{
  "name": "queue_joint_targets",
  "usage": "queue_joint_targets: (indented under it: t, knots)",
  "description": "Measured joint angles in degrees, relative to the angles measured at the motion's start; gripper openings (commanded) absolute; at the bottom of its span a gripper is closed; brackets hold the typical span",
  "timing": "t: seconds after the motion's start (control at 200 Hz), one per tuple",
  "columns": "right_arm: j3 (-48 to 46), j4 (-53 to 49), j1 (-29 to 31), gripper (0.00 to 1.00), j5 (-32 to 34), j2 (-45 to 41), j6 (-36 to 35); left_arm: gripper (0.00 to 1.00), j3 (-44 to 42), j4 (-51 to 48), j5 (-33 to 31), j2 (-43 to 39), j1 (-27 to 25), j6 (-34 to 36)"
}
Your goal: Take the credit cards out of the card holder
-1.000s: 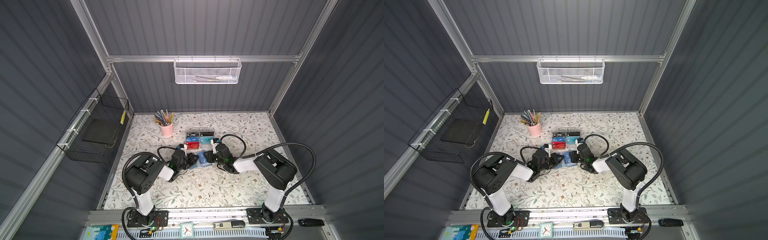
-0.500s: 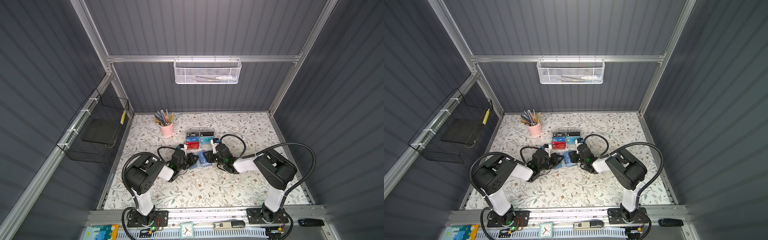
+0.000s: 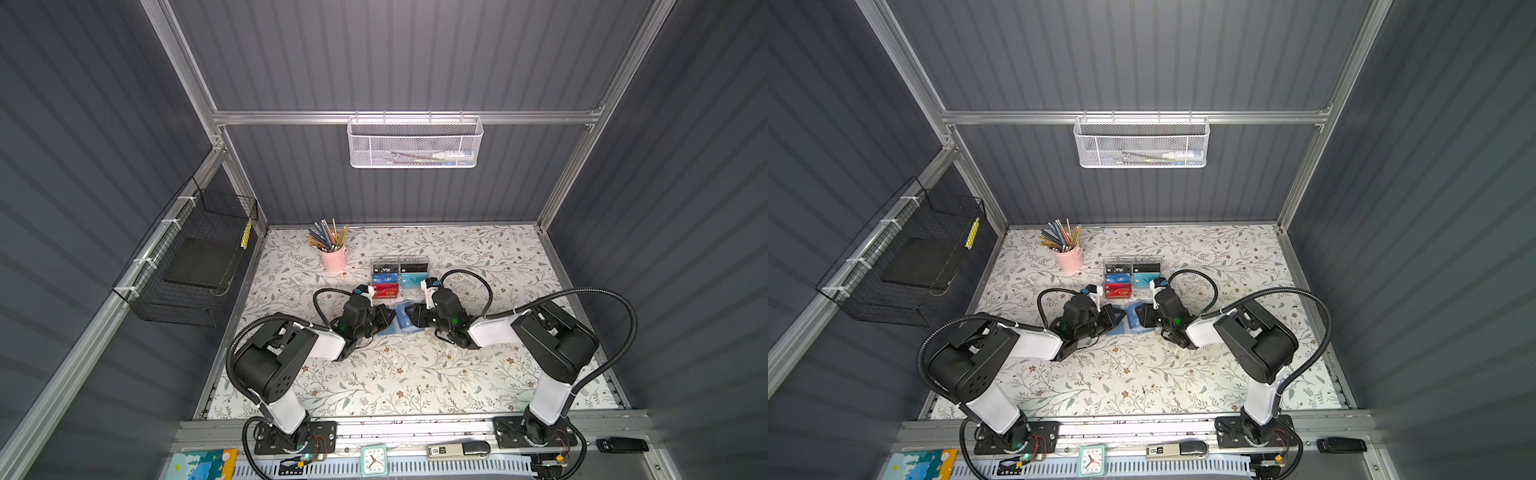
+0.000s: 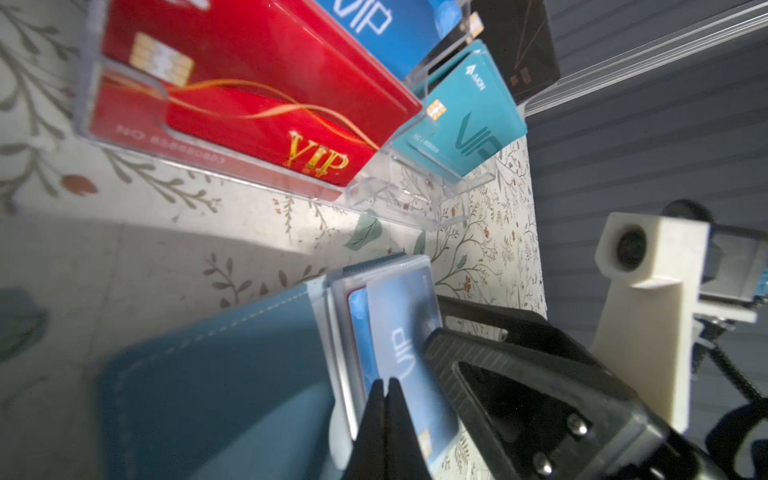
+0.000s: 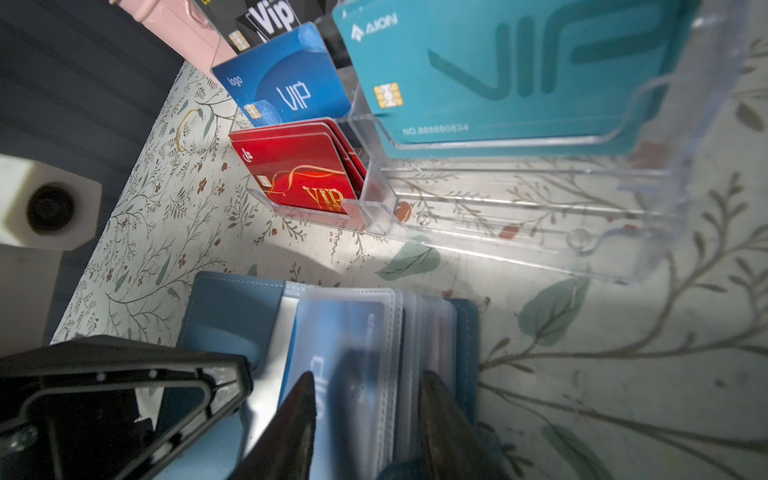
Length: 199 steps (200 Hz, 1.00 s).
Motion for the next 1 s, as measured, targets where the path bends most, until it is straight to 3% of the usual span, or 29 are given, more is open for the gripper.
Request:
queue_joint_targets:
  t: [0.465,0.88,0.996]
  knots:
    - [-4.3,0.0,0.3,0.44,-1.2,-3.7,-0.1,0.0,1.1,-3.4,-0.2,0.0,0.0,1.1]
    - [-5.8,-1.8,-0.5,0.32,-2.6,-4.7,1.9,0.0,1.3,-3.5,-0.2,0.0,0.0,1.0]
    - [-5.9,-1.5,-0.8,0.29,-3.3,-4.7,2.2,0.06,1.5,-3.5,-0.2,0.1,0.0,1.0]
